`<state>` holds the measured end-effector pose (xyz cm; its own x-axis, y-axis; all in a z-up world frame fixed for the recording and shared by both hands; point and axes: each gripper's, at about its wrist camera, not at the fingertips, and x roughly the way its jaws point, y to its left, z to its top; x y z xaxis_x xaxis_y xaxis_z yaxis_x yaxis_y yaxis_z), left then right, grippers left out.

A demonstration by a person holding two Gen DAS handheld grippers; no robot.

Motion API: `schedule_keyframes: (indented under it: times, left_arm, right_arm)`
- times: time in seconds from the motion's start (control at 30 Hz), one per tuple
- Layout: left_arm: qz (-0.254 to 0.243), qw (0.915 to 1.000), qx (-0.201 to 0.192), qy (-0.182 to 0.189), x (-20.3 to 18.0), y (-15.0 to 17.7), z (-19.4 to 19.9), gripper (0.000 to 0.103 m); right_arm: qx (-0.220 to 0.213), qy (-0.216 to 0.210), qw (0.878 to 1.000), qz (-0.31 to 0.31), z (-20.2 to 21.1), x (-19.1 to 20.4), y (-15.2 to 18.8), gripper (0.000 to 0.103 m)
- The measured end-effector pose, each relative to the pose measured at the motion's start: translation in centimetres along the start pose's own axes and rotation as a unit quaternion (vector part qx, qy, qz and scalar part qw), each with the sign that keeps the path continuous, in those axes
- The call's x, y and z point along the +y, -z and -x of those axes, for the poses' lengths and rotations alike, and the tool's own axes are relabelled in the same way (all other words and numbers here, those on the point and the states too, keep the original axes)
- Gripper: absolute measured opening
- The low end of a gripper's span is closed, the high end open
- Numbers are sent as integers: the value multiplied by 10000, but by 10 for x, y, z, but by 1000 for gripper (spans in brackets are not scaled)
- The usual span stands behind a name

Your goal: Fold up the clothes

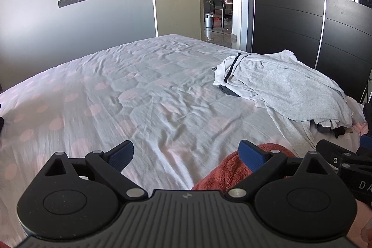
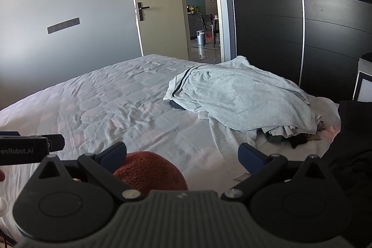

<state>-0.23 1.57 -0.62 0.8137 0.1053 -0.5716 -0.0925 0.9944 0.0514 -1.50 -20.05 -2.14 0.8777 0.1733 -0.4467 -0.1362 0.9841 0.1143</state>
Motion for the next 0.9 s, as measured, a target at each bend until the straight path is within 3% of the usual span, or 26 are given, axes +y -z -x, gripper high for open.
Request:
schedule_keyframes:
  times: [0.9]
  left_arm:
    - [-1,9999,157,32,0,2,-4,103]
  right_arm:
    - [72,-75,9999,42,-3,0,0,103]
